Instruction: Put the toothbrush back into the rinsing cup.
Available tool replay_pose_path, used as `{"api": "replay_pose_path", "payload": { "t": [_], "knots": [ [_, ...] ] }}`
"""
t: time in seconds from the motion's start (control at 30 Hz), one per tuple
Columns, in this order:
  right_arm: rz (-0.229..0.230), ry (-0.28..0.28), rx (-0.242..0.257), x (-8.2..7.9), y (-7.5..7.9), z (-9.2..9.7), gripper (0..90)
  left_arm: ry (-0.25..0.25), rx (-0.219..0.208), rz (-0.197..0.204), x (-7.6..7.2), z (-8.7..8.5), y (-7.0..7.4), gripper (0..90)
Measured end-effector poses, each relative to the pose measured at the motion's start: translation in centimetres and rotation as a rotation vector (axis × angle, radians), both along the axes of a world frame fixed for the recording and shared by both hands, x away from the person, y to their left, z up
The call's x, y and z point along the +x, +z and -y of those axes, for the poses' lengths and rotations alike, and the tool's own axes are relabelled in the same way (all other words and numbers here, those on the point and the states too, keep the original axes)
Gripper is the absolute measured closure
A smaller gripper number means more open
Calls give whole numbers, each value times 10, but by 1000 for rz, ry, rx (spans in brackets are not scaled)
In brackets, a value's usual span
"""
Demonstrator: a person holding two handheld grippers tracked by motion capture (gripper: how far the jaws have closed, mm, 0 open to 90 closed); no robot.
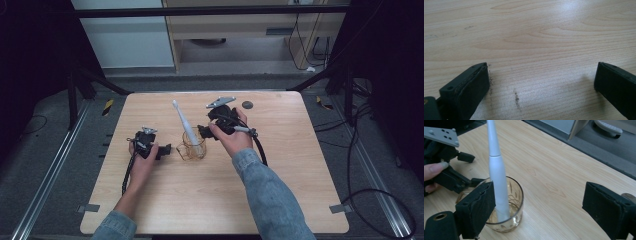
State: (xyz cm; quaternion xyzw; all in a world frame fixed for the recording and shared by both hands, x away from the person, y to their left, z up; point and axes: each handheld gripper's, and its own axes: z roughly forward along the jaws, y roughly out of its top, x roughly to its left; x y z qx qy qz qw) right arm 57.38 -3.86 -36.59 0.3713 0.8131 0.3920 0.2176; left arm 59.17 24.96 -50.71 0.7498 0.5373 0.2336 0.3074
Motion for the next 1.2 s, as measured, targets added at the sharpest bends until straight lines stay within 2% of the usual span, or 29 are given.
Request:
{"api": "replay_pose_path", "payload": {
  "t": [0.17,0.5,0.77,1.2],
  "knots": [
    [32,-31,-8,-2,-1,15,112,0,0,0,0,0,0,0],
    [31,-65,-40,-6,-10,43,109,-1,2,-1,0,0,0,0],
    [5,-111,-36,-7,-18,66,112,-1,1,-1,0,0,0,0],
    [-66,-190,-37,-12,-51,103,120,-1,2,-1,0,0,0,0]
  ]
}}
